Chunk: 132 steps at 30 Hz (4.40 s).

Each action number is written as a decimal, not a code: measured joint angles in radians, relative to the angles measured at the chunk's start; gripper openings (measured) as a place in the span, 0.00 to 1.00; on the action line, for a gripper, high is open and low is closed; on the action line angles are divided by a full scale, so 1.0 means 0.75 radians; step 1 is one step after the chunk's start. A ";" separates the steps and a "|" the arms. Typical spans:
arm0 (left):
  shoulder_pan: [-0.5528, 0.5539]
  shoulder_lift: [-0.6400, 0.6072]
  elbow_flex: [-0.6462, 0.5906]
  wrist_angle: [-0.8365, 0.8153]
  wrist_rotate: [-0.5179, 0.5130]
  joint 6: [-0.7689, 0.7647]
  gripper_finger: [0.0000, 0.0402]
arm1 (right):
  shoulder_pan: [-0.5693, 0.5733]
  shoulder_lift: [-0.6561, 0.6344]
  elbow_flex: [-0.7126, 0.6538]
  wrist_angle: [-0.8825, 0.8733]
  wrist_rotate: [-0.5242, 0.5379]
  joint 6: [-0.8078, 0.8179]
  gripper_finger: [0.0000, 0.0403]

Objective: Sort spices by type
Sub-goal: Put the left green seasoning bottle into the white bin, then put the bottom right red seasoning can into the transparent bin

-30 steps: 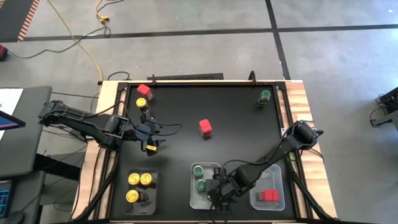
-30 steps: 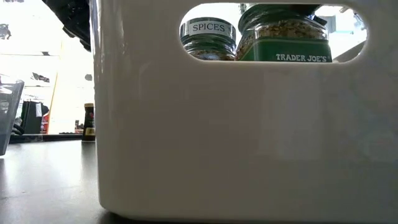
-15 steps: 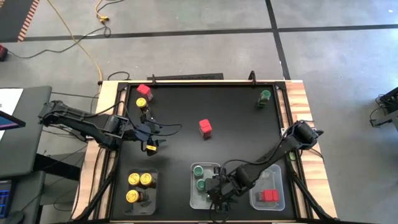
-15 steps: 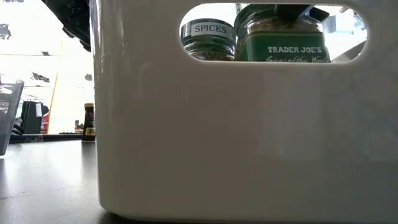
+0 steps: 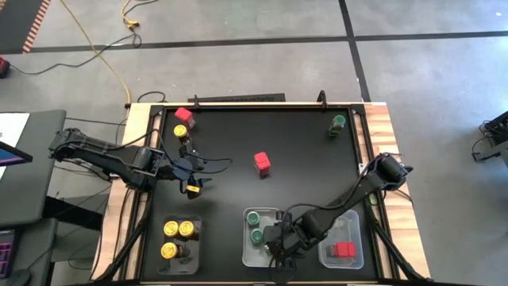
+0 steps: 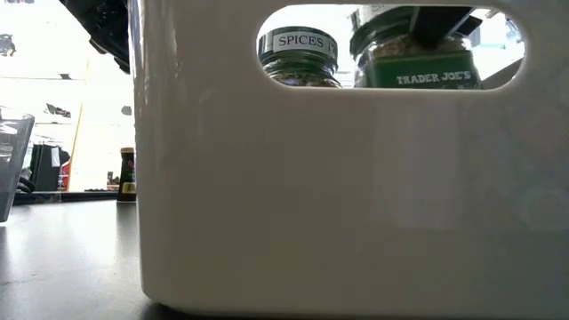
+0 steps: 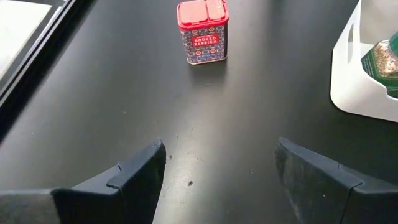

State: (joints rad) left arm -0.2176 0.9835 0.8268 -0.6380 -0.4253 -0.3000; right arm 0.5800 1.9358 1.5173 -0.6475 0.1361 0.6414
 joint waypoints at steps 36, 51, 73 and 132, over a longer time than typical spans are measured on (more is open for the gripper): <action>0.000 0.000 -0.001 -0.001 -0.001 0.043 0.71 | -0.018 0.000 -0.001 -0.003 0.091 -0.063 0.58; 0.000 0.000 -0.001 -0.001 -0.001 0.042 0.71 | -0.020 0.000 -0.001 -0.005 0.072 -0.043 0.60; 0.001 0.000 -0.001 0.000 -0.001 0.041 0.71 | -0.020 -0.086 0.000 -0.037 0.069 -0.063 0.88; 0.001 0.000 -0.001 0.000 -0.001 0.042 0.71 | -0.690 -0.286 0.000 -0.127 0.289 0.138 0.89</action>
State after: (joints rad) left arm -0.2173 0.9835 0.8262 -0.6380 -0.4258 -0.2684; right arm 0.0628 1.7214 1.5173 -0.7429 0.3531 0.7450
